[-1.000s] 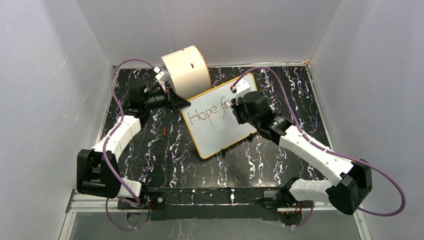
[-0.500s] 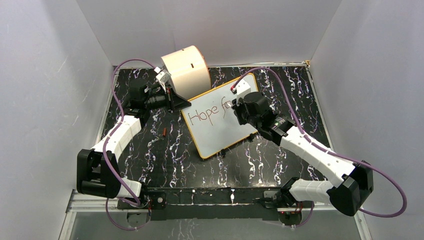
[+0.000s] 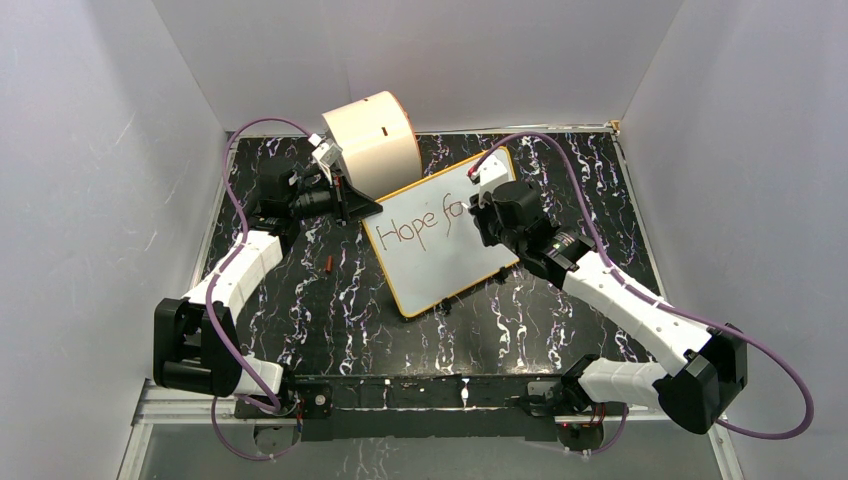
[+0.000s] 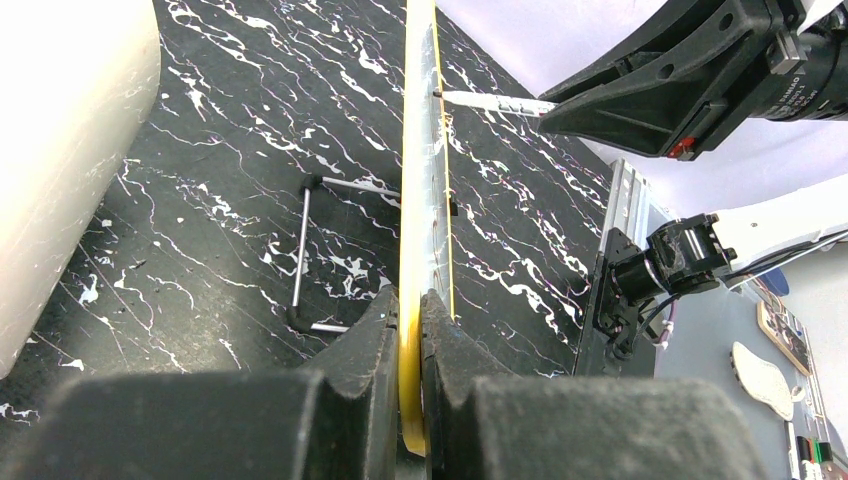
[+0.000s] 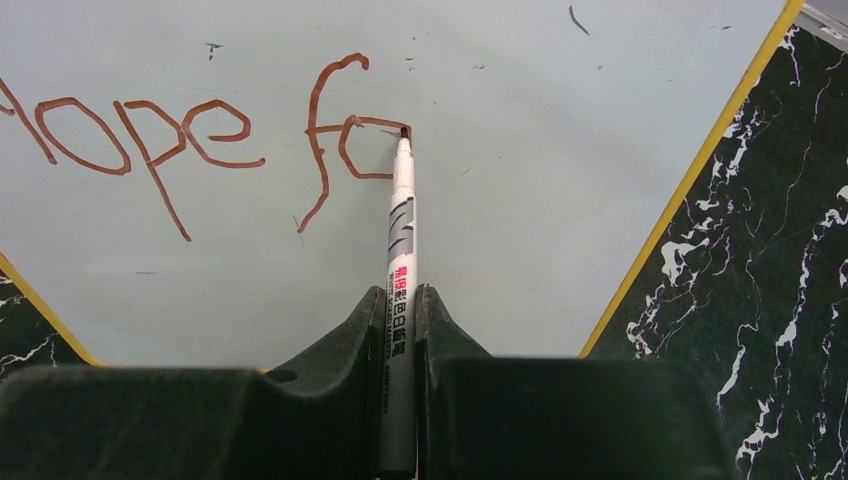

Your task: Write a sentence on the whiteboard

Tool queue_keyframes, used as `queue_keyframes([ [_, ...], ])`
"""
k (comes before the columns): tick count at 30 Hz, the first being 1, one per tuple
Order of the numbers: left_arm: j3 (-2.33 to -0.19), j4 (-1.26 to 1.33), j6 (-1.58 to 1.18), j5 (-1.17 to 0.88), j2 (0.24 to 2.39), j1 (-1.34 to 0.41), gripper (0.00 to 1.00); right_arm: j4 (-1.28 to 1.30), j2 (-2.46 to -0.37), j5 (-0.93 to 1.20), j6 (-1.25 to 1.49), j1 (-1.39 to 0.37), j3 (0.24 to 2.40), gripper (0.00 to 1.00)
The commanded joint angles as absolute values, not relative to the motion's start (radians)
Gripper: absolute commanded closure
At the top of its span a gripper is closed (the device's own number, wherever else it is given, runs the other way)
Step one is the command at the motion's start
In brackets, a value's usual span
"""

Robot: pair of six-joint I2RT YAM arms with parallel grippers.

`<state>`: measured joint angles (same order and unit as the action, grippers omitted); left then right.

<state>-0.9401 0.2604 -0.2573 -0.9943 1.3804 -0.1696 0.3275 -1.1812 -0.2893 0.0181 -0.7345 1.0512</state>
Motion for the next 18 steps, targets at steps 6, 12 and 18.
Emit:
queue_keyframes([
  [6, -0.936, 0.183, -0.190, -0.982, 1.408, -0.198, 1.00, 0.239, -1.163, -0.299, 0.002, -0.713, 1.103, 1.00],
  [12, -0.935, 0.182, -0.189, -0.983, 1.408, -0.198, 1.00, 0.249, -1.181, -0.287, 0.002, -0.707, 1.106, 1.00],
  [18, -0.936, 0.183, -0.190, -0.985, 1.410, -0.198, 1.00, 0.306, -1.175, -0.282, 0.002, -0.706, 1.087, 1.00],
])
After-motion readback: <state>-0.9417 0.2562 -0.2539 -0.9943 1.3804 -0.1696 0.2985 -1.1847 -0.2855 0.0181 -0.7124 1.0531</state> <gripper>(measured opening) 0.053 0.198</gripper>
